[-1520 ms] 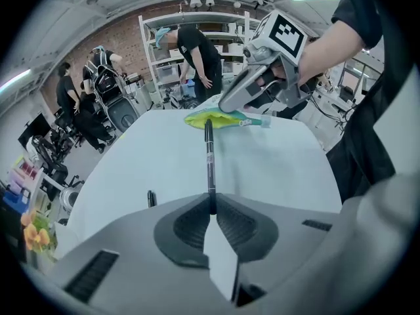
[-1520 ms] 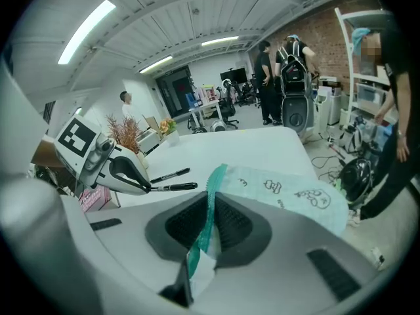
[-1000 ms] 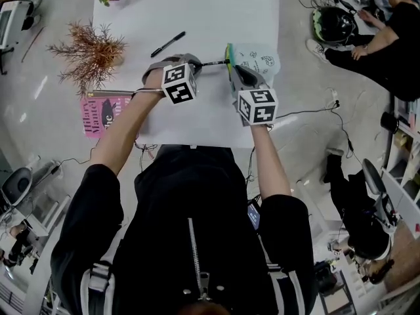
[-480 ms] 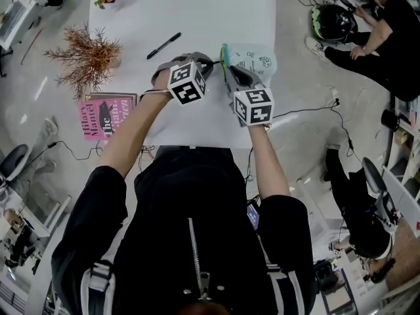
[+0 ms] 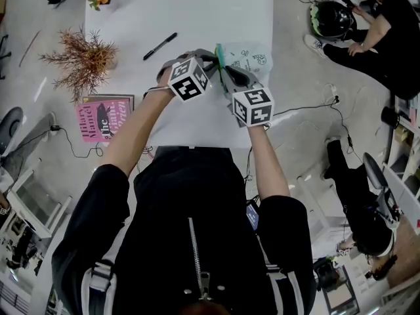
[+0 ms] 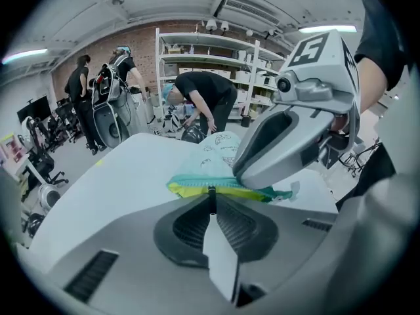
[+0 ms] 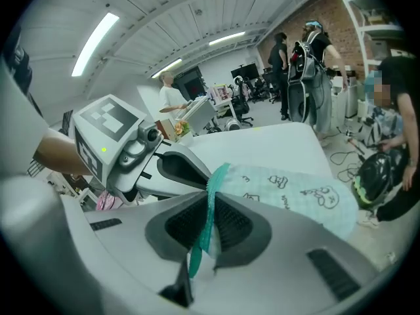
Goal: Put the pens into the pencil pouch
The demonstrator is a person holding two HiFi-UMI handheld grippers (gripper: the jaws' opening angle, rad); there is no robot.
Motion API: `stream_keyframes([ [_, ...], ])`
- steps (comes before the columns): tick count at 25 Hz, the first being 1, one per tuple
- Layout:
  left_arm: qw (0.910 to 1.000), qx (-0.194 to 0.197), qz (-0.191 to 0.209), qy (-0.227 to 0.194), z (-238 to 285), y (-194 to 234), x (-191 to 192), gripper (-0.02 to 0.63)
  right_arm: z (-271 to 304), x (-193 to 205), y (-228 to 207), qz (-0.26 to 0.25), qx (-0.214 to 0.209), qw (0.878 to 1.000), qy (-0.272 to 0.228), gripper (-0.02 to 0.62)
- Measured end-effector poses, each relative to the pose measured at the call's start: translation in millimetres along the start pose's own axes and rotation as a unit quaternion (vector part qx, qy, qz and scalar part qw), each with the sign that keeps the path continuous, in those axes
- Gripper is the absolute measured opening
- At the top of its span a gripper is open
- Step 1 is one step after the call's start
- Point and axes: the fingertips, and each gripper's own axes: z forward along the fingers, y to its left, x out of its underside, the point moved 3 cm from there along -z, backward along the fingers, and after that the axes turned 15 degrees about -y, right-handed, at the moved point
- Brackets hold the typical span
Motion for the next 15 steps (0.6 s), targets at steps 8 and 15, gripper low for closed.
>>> stream_keyframes([
  [8, 0.9993, -0.004, -0.016, -0.032, 8.3, -1.1, -1.6, 0.048, -3.2, -2.6, -0.6, 0.021, -0.009, 1.000, -0.007, 0.041],
  [15, 0.9992, 0.007, -0.027, -0.028, 10.5, -5.0, 4.3, 0.049, -2.6, -1.3, -1.2, 0.021, -0.006, 1.000, -0.005, 0.041],
])
